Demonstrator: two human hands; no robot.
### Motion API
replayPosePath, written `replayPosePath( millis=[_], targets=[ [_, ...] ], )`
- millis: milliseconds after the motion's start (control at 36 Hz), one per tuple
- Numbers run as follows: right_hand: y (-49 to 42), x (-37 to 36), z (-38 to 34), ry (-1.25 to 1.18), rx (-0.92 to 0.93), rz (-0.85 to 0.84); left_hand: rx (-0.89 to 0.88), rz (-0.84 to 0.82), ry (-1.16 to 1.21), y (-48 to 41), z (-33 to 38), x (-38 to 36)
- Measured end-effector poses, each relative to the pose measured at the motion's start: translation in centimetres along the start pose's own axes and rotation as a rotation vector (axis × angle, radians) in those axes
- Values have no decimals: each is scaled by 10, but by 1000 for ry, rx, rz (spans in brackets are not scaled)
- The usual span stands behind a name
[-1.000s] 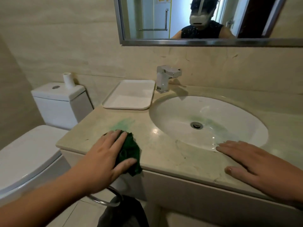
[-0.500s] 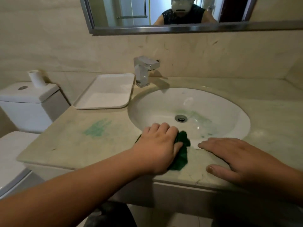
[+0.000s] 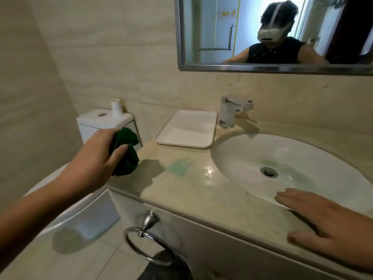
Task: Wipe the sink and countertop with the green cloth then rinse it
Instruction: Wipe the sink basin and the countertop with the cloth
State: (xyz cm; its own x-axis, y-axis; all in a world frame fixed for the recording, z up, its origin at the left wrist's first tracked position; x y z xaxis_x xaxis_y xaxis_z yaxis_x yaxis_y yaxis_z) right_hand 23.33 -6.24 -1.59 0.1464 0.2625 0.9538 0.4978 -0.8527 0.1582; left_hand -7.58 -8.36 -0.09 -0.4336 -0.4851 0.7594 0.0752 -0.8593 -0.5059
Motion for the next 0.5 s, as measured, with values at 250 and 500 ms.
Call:
replayPosePath(
  millis=[250, 500],
  targets=[
    [88, -110, 130, 145, -153, -49, -136, -546, -256, 54, -61, -106],
    [84, -112, 150, 108, -175, 57, -255, -690, -190, 34, 17, -160]
  ],
)
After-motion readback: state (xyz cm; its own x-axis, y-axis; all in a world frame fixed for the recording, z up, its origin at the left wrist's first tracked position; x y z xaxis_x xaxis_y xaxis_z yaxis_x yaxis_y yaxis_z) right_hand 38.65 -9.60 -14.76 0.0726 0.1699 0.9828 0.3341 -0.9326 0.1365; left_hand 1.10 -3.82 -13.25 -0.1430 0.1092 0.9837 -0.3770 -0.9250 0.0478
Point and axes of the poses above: each hand's wrist, its own y-axis away from the middle knuckle, its own x-axis out of the back of the hand, z = x × y, the point moved 10 cm from there along -y, towards the middle knuckle, and after that the axes turned 8 degrees about z, right-handed, at the moved point
